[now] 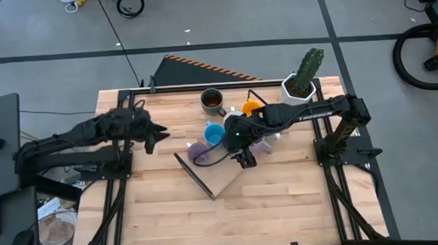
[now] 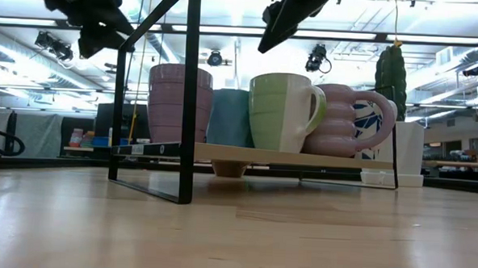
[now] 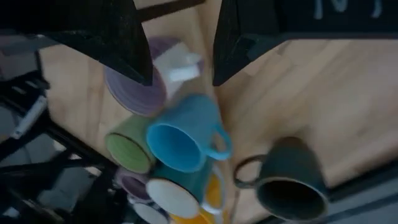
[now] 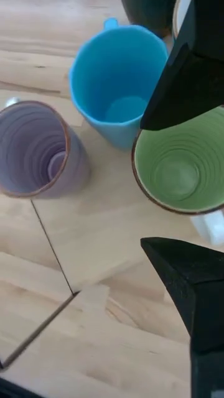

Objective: Place coffee mugs
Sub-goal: Put the blue patterned mug on the shelf

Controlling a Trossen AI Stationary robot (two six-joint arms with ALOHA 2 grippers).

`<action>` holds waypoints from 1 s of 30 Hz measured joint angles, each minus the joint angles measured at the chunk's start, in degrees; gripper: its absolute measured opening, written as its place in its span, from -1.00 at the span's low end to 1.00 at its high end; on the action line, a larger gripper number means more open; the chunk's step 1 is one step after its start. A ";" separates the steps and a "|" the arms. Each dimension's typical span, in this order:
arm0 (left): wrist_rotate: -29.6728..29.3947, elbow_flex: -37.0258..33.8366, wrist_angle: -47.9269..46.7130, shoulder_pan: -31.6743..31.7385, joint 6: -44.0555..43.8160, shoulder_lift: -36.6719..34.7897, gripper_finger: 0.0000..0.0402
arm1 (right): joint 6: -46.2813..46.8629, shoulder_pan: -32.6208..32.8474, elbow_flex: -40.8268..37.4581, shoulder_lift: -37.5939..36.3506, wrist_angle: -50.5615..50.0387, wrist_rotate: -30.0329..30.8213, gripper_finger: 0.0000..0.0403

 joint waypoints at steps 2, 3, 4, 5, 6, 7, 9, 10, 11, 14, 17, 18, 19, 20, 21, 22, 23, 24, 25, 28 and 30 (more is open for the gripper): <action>0.43 3.12 -3.21 2.31 2.17 1.48 -0.14 | -0.49 0.14 -0.05 -0.51 0.27 0.13 0.50; 0.44 4.96 -4.65 3.08 3.09 2.30 -0.14 | -0.65 0.21 -0.07 -1.13 0.86 0.36 0.50; 0.37 6.65 -5.77 3.89 4.09 3.35 -0.14 | -0.72 0.28 -0.07 -1.69 1.35 0.57 0.50; 0.45 8.22 -6.82 4.64 5.05 4.65 -0.14 | -0.82 0.28 -0.07 -2.30 2.05 0.58 0.50; 0.57 9.81 -7.82 5.40 5.63 5.96 -0.14 | -1.09 0.28 -0.05 -2.96 2.55 0.56 0.50; 0.63 11.37 -8.76 6.17 6.37 7.32 -0.14 | -1.49 0.27 -0.10 -3.47 2.66 0.51 0.50; 0.60 14.06 -10.07 7.63 8.08 10.43 -0.14 | -2.19 -0.10 -1.50 -5.12 4.18 0.47 0.50; 0.78 14.99 -10.46 8.30 8.75 11.80 -0.14 | -2.30 -0.39 -2.51 -5.91 5.75 0.23 0.50; 1.44 15.54 -10.47 9.07 9.56 13.12 -0.14 | -2.30 -0.70 -3.61 -6.81 7.78 0.03 0.50; 4.38 16.80 -10.35 12.13 11.36 17.27 -0.14 | -1.89 -1.37 -6.84 -9.09 10.85 1.00 0.50; 6.92 18.38 -9.66 14.92 13.28 21.78 -0.15 | -0.78 -1.45 -8.62 -11.04 11.81 3.51 0.50; 7.87 18.89 -9.76 15.83 14.19 23.21 -0.15 | -0.82 -1.34 -9.04 -11.86 12.64 3.98 0.50; 9.40 19.34 -9.84 16.71 14.96 24.46 -0.15 | -0.94 -1.18 -9.52 -12.69 13.96 4.61 0.50; 10.94 19.74 -9.82 17.51 15.94 25.50 -0.15 | -1.00 -1.12 -9.96 -13.39 15.03 4.88 0.50; 12.27 20.14 -9.75 18.10 16.85 26.48 -0.15 | -1.00 -1.12 -10.38 -13.92 15.54 4.80 0.50; 13.09 20.44 -9.50 18.58 17.63 27.29 -0.15 | -1.02 -1.12 -10.67 -14.22 15.61 4.38 0.50; 13.43 20.67 -9.42 18.98 18.35 27.89 -0.15 | -1.02 -1.12 -10.97 -14.38 16.03 3.71 0.50; 13.58 20.84 -9.39 19.32 19.11 28.39 -0.15 | -1.04 -1.16 -11.36 -14.51 16.76 2.90 0.50; 13.85 21.10 -9.20 19.56 20.28 28.71 -0.15 | -1.20 -1.18 -11.71 -14.58 17.33 2.29 0.50; 13.90 22.02 -8.17 20.65 24.44 28.78 -0.15 | -2.52 -1.32 -12.75 -14.65 18.97 1.85 0.50; 13.88 22.90 -7.40 21.59 26.51 28.77 -0.15 | -4.19 -1.77 -13.68 -14.67 19.37 1.85 0.50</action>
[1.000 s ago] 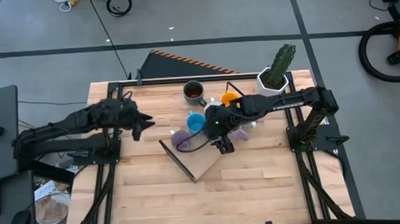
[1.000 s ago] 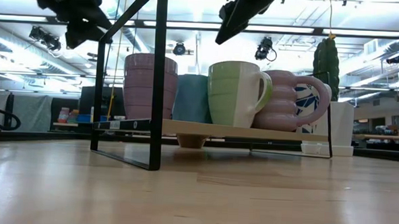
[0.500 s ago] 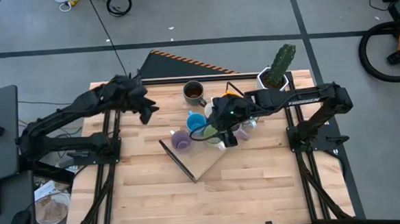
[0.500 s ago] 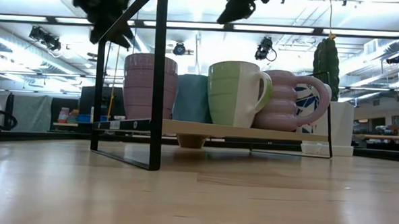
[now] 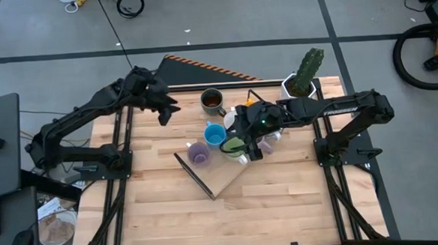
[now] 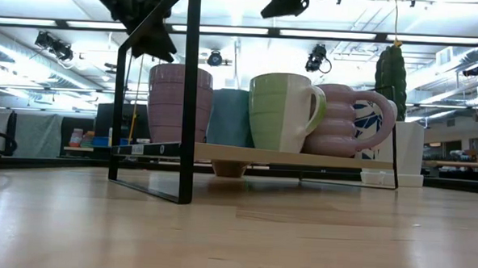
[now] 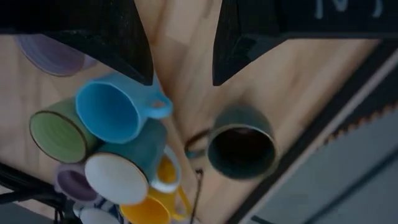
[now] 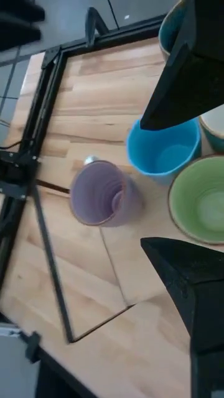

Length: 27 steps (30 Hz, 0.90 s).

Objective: Place coffee mugs
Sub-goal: Put the blue patterned mug on the shelf

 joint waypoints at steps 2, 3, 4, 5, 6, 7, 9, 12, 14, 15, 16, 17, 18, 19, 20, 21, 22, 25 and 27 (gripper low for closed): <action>-0.02 1.18 -0.21 1.39 1.92 0.00 -0.15 | -1.11 -0.99 -0.68 -0.06 1.46 0.00 0.50; 0.00 1.82 -0.06 2.12 2.86 0.06 -0.15 | -1.70 -1.40 -0.91 -0.24 2.39 0.03 0.50; 0.03 2.68 -0.17 2.81 3.20 0.58 -0.15 | -2.66 -1.90 -1.02 -0.40 3.01 0.09 0.50; 0.27 3.62 0.02 3.34 3.25 1.40 -0.15 | -3.45 -2.38 -1.04 -0.55 3.65 0.08 0.50; 0.76 4.38 0.20 3.91 3.23 2.31 -0.15 | -4.17 -2.83 -1.04 -0.66 3.84 0.08 0.50; 1.41 4.89 -0.21 4.45 3.35 3.10 -0.15 | -4.60 -3.33 -1.06 -0.70 4.03 -0.04 0.50; 2.46 6.42 -0.49 5.12 3.36 4.79 -0.15 | -5.08 -4.42 -1.10 -0.70 4.78 -0.55 0.50; 3.18 8.60 -1.29 5.23 4.83 7.93 -0.15 | -4.97 -5.78 -1.10 -0.70 4.17 -1.30 0.50; 2.88 9.54 -2.85 5.21 7.59 10.07 -0.15 | -4.22 -6.22 -1.10 -0.70 3.56 -1.51 0.50; 2.72 10.28 -2.78 5.21 8.81 11.23 -0.15 | -3.98 -6.28 -1.10 -0.70 3.20 -1.46 0.50; 2.71 11.03 -2.55 5.34 9.69 12.31 -0.15 | -3.55 -6.22 -1.10 -0.70 2.88 -1.39 0.50; 2.70 11.70 -2.66 5.64 10.72 13.36 -0.15 | -3.07 -6.02 -1.10 -0.70 2.60 -1.16 0.50; 2.65 12.26 -2.69 5.82 12.02 14.39 -0.15 | -2.77 -5.81 -1.12 -0.70 2.43 -0.69 0.50; 2.51 12.69 -2.36 5.86 13.56 15.43 -0.15 | -2.61 -5.59 -1.12 -0.72 2.35 -0.12 0.50; 2.28 12.93 -1.56 5.86 15.42 16.40 -0.15 | -2.60 -5.35 -1.12 -0.72 2.10 0.52 0.50; 1.75 12.96 -0.27 5.86 17.35 17.32 -0.15 | -2.61 -5.12 -1.12 -0.72 1.77 1.20 0.50; 0.69 12.96 1.35 5.86 19.46 18.10 -0.15 | -2.61 -4.97 -1.12 -0.72 1.70 1.76 0.50; -2.97 13.07 6.28 5.83 25.41 20.98 -0.15 | -2.55 -4.68 -1.12 -0.72 1.67 2.03 0.50; -3.99 13.04 7.15 6.16 30.15 22.94 -0.15 | -1.65 -4.46 -1.12 -0.72 1.62 2.17 0.50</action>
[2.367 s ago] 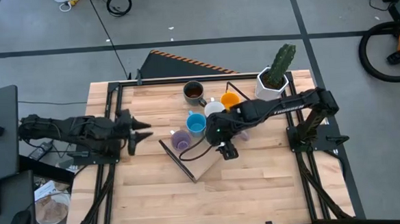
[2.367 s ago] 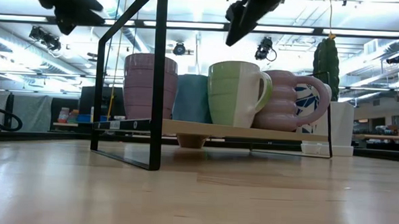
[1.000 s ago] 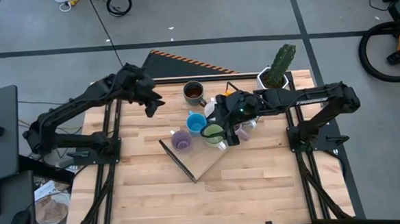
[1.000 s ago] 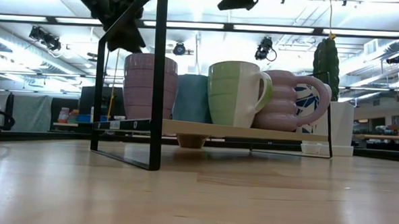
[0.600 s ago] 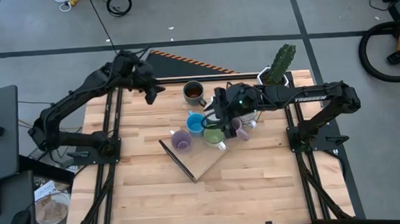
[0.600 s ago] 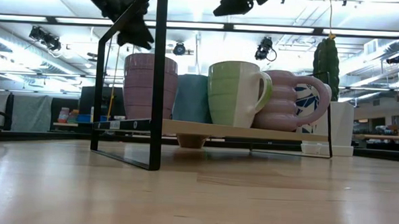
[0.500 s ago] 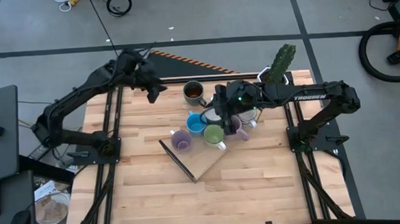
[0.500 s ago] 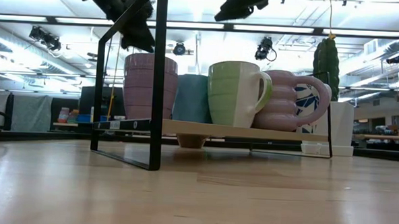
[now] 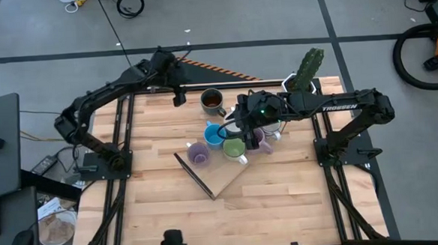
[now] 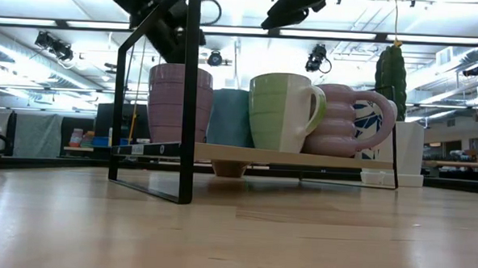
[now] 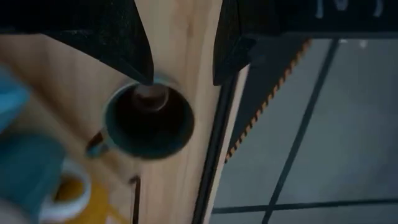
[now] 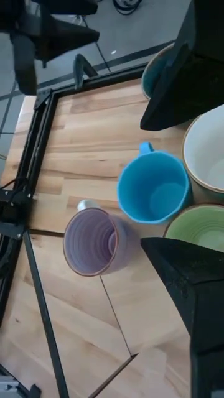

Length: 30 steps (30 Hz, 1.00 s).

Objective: Place coffee mugs
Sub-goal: Put the blue patterned mug on the shelf

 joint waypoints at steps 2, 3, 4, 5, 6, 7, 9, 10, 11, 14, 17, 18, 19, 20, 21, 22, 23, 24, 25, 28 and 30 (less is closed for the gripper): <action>1.31 0.00 -0.05 0.46 5.59 1.43 -0.15 | 1.15 0.23 0.00 0.00 -0.64 0.50 0.50; 2.46 0.00 -0.64 0.70 8.33 1.99 -0.15 | 1.76 0.38 0.00 0.00 -1.14 0.76 0.50; 3.29 0.00 -0.75 0.85 10.75 2.72 -0.15 | 2.36 0.56 -0.16 0.00 -1.19 1.00 0.50; 4.00 0.00 -0.62 0.94 12.72 3.45 -0.15 | 2.93 0.79 -0.49 0.00 -0.83 1.11 0.50; 4.58 -0.03 -0.62 0.97 14.26 4.15 -0.15 | 3.40 1.01 -0.86 0.00 -0.45 1.11 0.50; 5.30 -0.06 -0.12 0.94 15.04 4.79 -0.15 | 3.88 1.25 -1.24 0.00 -0.21 1.12 0.50; 7.08 0.00 1.75 0.68 15.39 5.81 -0.15 | 4.70 1.70 -2.00 0.00 0.43 1.18 0.50; 7.42 0.23 1.87 0.27 15.41 6.34 -0.15 | 4.94 1.95 -2.48 -0.02 0.90 1.43 0.50; 7.39 0.58 1.84 -0.16 15.76 6.91 -0.15 | 5.12 2.20 -3.00 -0.04 1.14 1.99 0.50; 7.44 1.75 0.75 -1.89 16.55 8.06 -0.15 | 6.27 2.92 -3.85 -0.04 0.91 3.81 0.50; 7.58 3.72 -0.08 -3.93 17.58 9.08 -0.15 | 6.59 3.86 -3.82 -0.04 0.87 4.13 0.50; 7.58 4.28 -0.72 -4.55 17.73 9.47 -0.15 | 6.61 4.18 -3.82 -0.04 0.87 4.13 0.50; 7.62 4.83 -1.16 -5.01 17.74 10.02 -0.15 | 6.63 4.49 -3.82 -0.04 0.89 4.13 0.50; 7.70 5.31 -1.38 -5.38 17.72 10.61 -0.15 | 6.72 4.84 -3.82 -0.04 0.89 4.13 0.50; 7.70 5.96 -1.85 -5.72 17.57 11.28 -0.15 | 6.82 5.08 -3.82 -0.04 0.89 4.13 0.50; 7.69 6.76 -2.39 -5.91 17.46 12.11 -0.15 | 7.08 5.30 -3.82 -0.04 0.85 4.13 0.50; 7.69 7.59 -3.03 -5.94 17.40 13.04 -0.15 | 7.37 5.51 -3.82 -0.04 0.82 4.13 0.50; 7.68 8.36 -4.04 -5.94 17.38 14.00 -0.15 | 7.63 5.69 -3.82 -0.04 0.85 4.13 0.50; 7.66 8.94 -5.28 -5.92 17.34 14.89 -0.15 | 7.68 5.79 -3.82 -0.04 0.84 4.13 0.50; 7.50 10.34 -7.07 -5.92 17.32 17.31 -0.15 | 7.90 6.17 -3.82 -0.04 0.72 4.13 0.50; 7.53 10.67 -7.53 -5.88 17.60 18.15 -0.15 | 8.02 6.38 -3.82 -0.04 0.68 4.13 0.50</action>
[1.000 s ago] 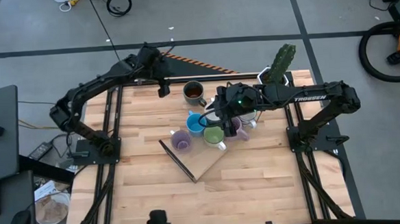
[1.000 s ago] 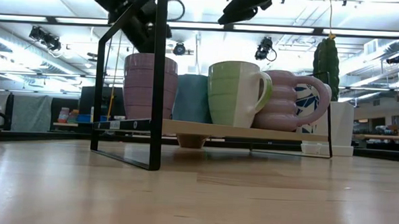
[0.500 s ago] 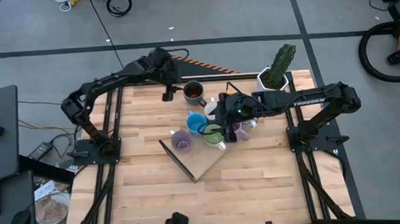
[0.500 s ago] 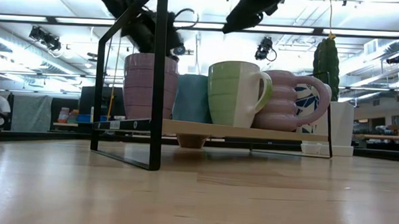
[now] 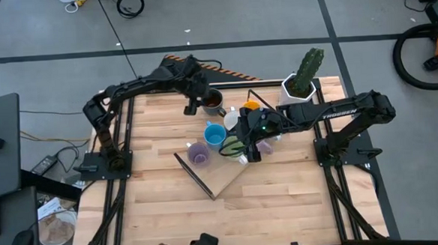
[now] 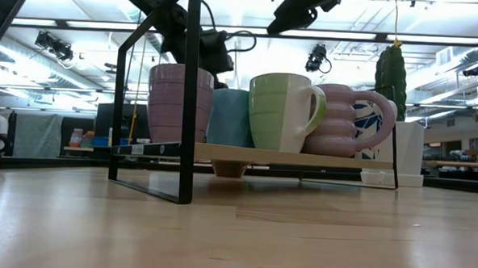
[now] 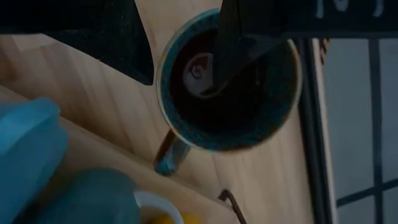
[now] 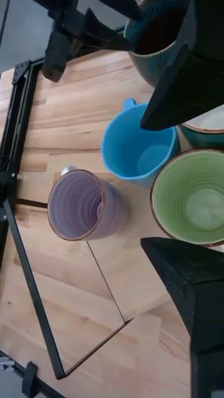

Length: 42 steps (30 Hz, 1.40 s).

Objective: Place coffee mugs
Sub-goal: Put the blue patterned mug on the shelf

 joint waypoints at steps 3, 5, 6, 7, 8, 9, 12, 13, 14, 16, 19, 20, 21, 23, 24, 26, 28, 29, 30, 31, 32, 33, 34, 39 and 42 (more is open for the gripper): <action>-0.39 -0.12 -0.64 0.10 1.66 0.97 -0.15 | 0.40 0.04 0.00 0.00 -0.17 0.00 0.50; -0.68 -0.14 -0.82 0.14 2.65 1.48 -0.15 | 1.03 0.04 0.00 0.00 -0.39 0.00 0.50; -0.76 -0.18 -0.94 0.14 2.84 1.51 -0.15 | 1.14 0.04 0.00 0.00 -0.43 0.02 0.50; -0.92 -0.18 -1.21 0.14 3.03 1.51 -0.15 | 1.16 0.04 0.00 0.00 -0.39 0.00 0.50; -0.96 -0.18 -1.19 0.14 3.15 1.49 -0.15 | 1.27 0.04 0.00 0.00 -0.40 0.00 0.50; -1.01 -0.18 -1.16 0.14 3.15 1.49 -0.15 | 1.48 0.05 0.00 0.00 -0.40 0.00 0.50; -1.06 -0.18 -0.87 0.14 3.16 1.49 -0.15 | 2.31 0.04 0.00 0.00 -0.67 0.00 0.50; -1.28 -0.18 -0.90 0.14 3.29 1.49 -0.15 | 2.45 0.05 0.00 0.00 -0.69 0.05 0.50; -1.75 -0.18 -1.18 0.16 3.60 1.49 -0.15 | 2.64 0.09 0.00 0.00 -0.69 0.25 0.50; -2.25 -0.18 -1.44 0.18 4.71 1.85 -0.15 | 2.85 0.15 0.02 0.00 -0.69 0.90 0.50; -2.82 -0.22 -1.38 0.18 4.99 3.03 -0.15 | 3.05 0.66 0.02 0.00 -1.36 1.33 0.50; -3.21 -0.22 -1.11 0.18 5.11 3.39 -0.15 | 3.03 0.88 0.02 0.00 -1.52 1.33 0.50; -3.73 -0.24 -1.14 0.17 5.26 3.49 -0.15 | 3.03 1.12 0.02 0.00 -1.57 1.33 0.50; -4.83 -0.22 -0.71 0.08 5.52 4.01 -0.15 | 3.00 1.58 0.02 0.00 -1.64 1.40 0.50; -5.28 -0.22 -0.27 -0.06 5.88 4.18 -0.17 | 2.98 1.76 0.02 0.00 -1.59 1.66 0.50; -6.35 -0.22 -0.12 -0.10 6.23 4.26 -0.22 | 2.94 2.22 -0.02 0.00 -1.72 2.88 0.50; -6.62 -0.22 -0.09 -0.28 7.09 4.26 -0.31 | 3.07 2.51 -0.02 0.00 -1.90 3.65 0.50; -6.95 -0.22 -0.13 -0.45 7.50 4.26 -0.37 | 3.18 2.70 -0.02 0.00 -2.07 3.81 0.50; -7.41 -0.22 -0.07 -0.64 7.62 4.26 -0.42 | 3.23 2.83 -0.03 0.00 -2.08 3.87 0.50; -7.81 -0.22 -0.05 -0.74 7.64 4.26 -0.48 | 3.25 2.95 -0.02 0.00 -1.99 3.88 0.50; -7.90 -0.22 -0.08 -0.92 7.67 4.26 -0.53 | 3.25 3.11 -0.04 0.00 -2.01 3.94 0.50; -7.94 -0.22 -0.12 -1.13 7.67 4.26 -0.58 | 3.25 3.22 -0.04 0.00 -2.01 4.16 0.50; -8.06 -0.22 -0.12 -1.33 7.71 4.26 -0.63 | 3.25 3.26 -0.04 0.00 -2.00 4.31 0.50; -8.35 -0.22 -0.66 -2.03 8.28 4.26 -0.82 | 3.27 3.26 -0.07 0.00 -2.06 4.32 0.50; -8.75 -0.22 -0.91 -2.35 8.33 4.15 -0.82 | 3.27 3.26 -0.07 0.00 -2.04 4.31 0.50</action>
